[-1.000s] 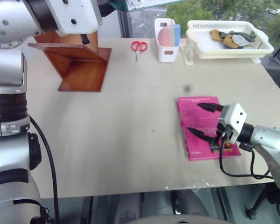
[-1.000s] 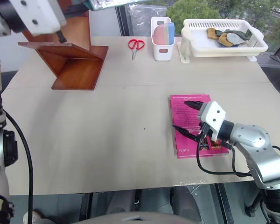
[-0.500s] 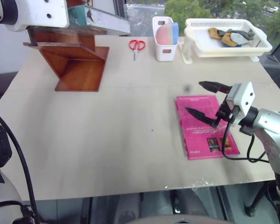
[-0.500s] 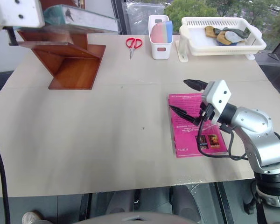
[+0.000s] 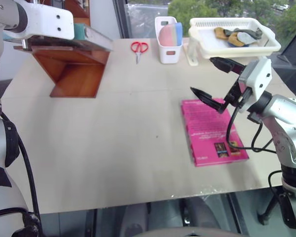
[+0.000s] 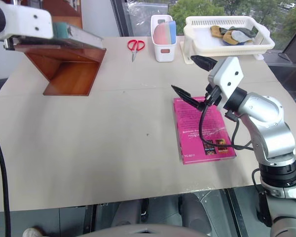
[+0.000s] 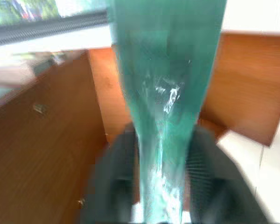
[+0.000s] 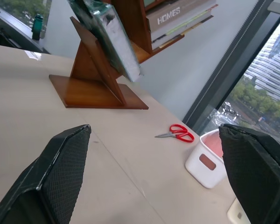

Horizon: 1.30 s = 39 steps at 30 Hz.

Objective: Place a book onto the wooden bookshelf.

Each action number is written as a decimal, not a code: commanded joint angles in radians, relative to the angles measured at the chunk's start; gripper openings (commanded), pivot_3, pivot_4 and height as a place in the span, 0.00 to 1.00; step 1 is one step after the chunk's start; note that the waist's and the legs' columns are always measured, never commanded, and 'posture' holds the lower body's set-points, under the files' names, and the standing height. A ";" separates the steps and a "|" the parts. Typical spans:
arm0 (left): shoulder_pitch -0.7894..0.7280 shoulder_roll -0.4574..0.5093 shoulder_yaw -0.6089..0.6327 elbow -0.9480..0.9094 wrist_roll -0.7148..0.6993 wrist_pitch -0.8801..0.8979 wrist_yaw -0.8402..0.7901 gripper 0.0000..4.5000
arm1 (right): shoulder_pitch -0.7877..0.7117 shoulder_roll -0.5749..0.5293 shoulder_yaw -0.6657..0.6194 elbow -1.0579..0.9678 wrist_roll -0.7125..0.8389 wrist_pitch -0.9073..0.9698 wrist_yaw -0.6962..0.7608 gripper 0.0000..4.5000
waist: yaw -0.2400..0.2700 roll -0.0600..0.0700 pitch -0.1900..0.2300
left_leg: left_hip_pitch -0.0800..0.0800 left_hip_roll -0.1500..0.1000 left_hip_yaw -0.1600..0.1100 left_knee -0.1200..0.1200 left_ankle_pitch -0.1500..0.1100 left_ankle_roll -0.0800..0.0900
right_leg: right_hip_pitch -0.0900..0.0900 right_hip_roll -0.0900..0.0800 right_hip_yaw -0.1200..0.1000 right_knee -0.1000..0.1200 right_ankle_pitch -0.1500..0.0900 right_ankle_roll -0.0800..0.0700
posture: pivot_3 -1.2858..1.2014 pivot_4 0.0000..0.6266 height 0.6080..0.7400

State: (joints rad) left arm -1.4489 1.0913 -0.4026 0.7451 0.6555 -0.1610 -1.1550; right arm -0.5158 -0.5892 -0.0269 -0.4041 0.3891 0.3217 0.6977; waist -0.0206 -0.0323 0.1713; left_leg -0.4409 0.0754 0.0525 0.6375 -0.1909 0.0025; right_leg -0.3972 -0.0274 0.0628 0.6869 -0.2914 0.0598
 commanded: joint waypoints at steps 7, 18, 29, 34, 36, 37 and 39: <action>0.047 0.025 0.168 -0.138 -0.180 0.081 -0.072 0.99 | -0.029 -0.002 -0.015 -0.024 0.022 0.002 0.015 1.00 | 0.008 0.000 0.000 | -0.019 0.000 -0.001 0.012 0.000 0.000 | -0.015 -0.001 -0.001 0.005 0.000 0.000 | 0.52 0.24 1.00; 0.310 -0.056 0.574 -0.824 -0.858 0.739 -0.195 0.99 | -0.068 -0.005 -0.018 0.023 0.049 -0.001 0.064 1.00 | 0.008 0.000 0.000 | -0.020 0.001 -0.005 0.016 0.000 0.000 | -0.014 0.000 -0.004 0.011 0.000 0.001 | 0.52 0.24 1.00; 0.936 -0.735 0.722 -1.147 -1.071 0.949 0.389 0.99 | 0.236 -0.100 -0.216 -0.070 0.089 0.139 0.023 1.00 | 0.015 0.016 -0.015 | -0.006 -0.001 -0.009 0.017 0.000 -0.001 | 0.004 -0.002 -0.007 0.008 0.000 0.001 | 0.52 0.24 1.00; 1.170 -0.718 0.689 -1.170 -1.103 0.862 0.355 0.99 | 0.408 -0.163 -0.365 -0.092 0.138 0.174 0.043 1.00 | 0.008 0.011 -0.011 | -0.010 -0.003 -0.005 0.016 -0.001 0.002 | -0.003 -0.004 -0.004 0.008 -0.002 0.003 | 0.52 0.24 1.00; 1.228 -0.693 0.665 -1.152 -1.054 0.785 0.365 0.99 | 0.449 -0.165 -0.391 -0.083 0.101 0.144 0.022 1.00 | 0.008 0.012 -0.012 | -0.007 -0.002 -0.006 0.015 -0.001 0.002 | 0.000 -0.003 -0.004 0.009 -0.001 0.003 | 0.52 0.24 1.00; 1.252 -0.676 0.657 -1.137 -1.036 0.752 0.365 0.99 | 0.475 -0.166 -0.399 -0.075 0.092 0.137 0.025 1.00 | 0.008 0.012 -0.012 | -0.004 -0.002 -0.006 0.015 -0.001 0.002 | 0.003 -0.002 -0.004 0.008 -0.002 0.003 | 0.52 0.24 1.00; 1.276 -0.655 0.659 -1.088 -1.020 0.671 0.360 0.99 | 0.523 -0.163 -0.409 -0.067 0.077 0.116 0.035 1.00 | 0.007 0.012 -0.012 | 0.008 -0.002 -0.005 0.014 -0.001 0.002 | 0.013 -0.002 -0.001 0.007 -0.002 0.003 | 0.52 0.24 1.00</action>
State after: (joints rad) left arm -0.1735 0.4277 0.2516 -0.3565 -0.3736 0.5744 -0.7904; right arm 0.0032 -0.7432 -0.4000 -0.4535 0.4726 0.4675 0.7304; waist -0.0140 -0.0208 0.1595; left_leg -0.4271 0.0731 0.0481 0.6510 -0.1924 0.0043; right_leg -0.3779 -0.0299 0.0615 0.6915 -0.2957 0.0588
